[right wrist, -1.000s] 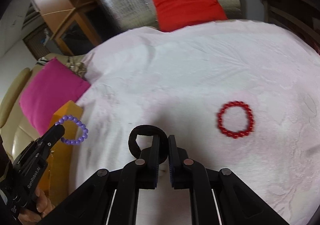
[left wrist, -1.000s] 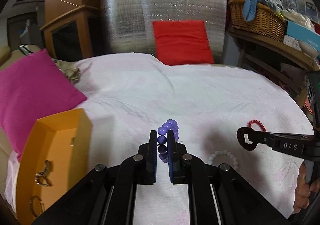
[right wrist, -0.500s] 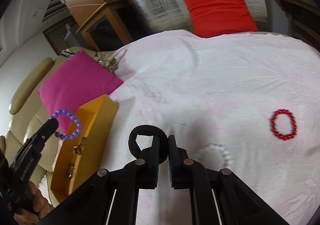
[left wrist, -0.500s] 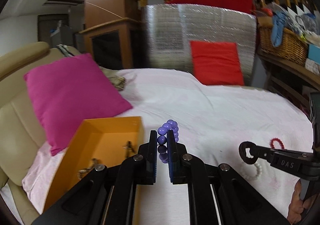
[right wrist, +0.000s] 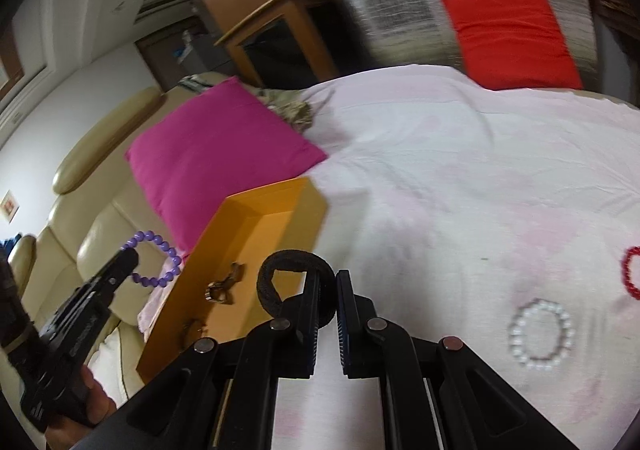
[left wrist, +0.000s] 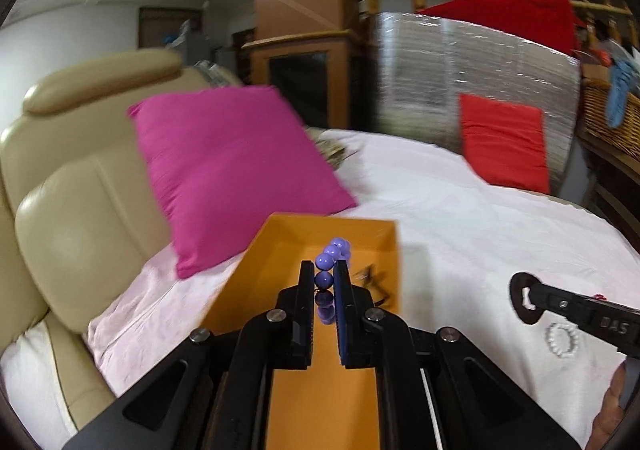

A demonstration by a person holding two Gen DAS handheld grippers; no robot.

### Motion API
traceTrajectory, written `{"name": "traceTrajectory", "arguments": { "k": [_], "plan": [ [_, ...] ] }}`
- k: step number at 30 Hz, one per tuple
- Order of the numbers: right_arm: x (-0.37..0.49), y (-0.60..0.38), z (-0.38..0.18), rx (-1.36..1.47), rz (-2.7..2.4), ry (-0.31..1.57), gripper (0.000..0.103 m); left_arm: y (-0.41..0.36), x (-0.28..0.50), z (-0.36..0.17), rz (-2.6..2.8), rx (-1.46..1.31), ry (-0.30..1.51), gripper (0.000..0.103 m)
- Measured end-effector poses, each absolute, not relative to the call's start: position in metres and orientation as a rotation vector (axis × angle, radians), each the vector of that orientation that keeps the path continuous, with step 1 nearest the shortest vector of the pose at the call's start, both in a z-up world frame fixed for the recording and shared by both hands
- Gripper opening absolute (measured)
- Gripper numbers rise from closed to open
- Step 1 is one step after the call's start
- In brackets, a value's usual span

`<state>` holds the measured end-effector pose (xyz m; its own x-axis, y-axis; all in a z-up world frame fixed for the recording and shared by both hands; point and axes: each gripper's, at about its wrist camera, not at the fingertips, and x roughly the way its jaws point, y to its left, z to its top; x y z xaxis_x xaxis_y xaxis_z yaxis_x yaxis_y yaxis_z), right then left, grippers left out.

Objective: Organize jewelry
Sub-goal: 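Carry the purple bracelet and hair tie into the orange box and open both tools, then move both open tools back to the white and red bracelets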

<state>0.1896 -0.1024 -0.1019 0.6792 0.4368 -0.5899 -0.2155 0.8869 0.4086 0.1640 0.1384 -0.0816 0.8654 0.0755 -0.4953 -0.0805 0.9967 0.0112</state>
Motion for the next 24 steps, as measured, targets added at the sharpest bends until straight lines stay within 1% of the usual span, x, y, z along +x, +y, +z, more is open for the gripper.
{"name": "traceTrajectory", "arguments": {
  "k": [4,13,15,20,21,22,23,24],
  "plan": [
    [0.188,-0.069,-0.102,0.274,0.445,0.743,0.009,0.165,0.161,-0.101,0.109,-0.057,0.601,0.009],
    [0.186,-0.002,-0.125,0.189,0.556,0.811,0.009,0.183,0.155,-0.138,0.129,-0.098,0.747,0.009],
    [0.187,0.007,-0.131,0.176,0.566,0.838,0.013,0.185,0.155,-0.145,0.119,-0.109,0.777,0.009],
    [0.191,0.015,-0.141,0.179,0.577,0.888,0.013,0.190,0.157,-0.153,0.149,-0.121,0.817,0.011],
    [0.194,0.012,-0.142,0.192,0.578,0.900,0.018,0.190,0.157,-0.153,0.159,-0.113,0.816,0.018],
    [0.196,0.010,-0.143,0.208,0.575,0.907,0.025,0.189,0.157,-0.153,0.170,-0.102,0.811,0.024],
    [0.197,0.007,-0.143,0.226,0.582,0.912,0.030,0.188,0.157,-0.153,0.176,-0.096,0.805,0.035],
    [0.197,0.003,-0.142,0.257,0.598,0.910,0.039,0.187,0.157,-0.152,0.186,-0.087,0.795,0.040]
  ]
}}
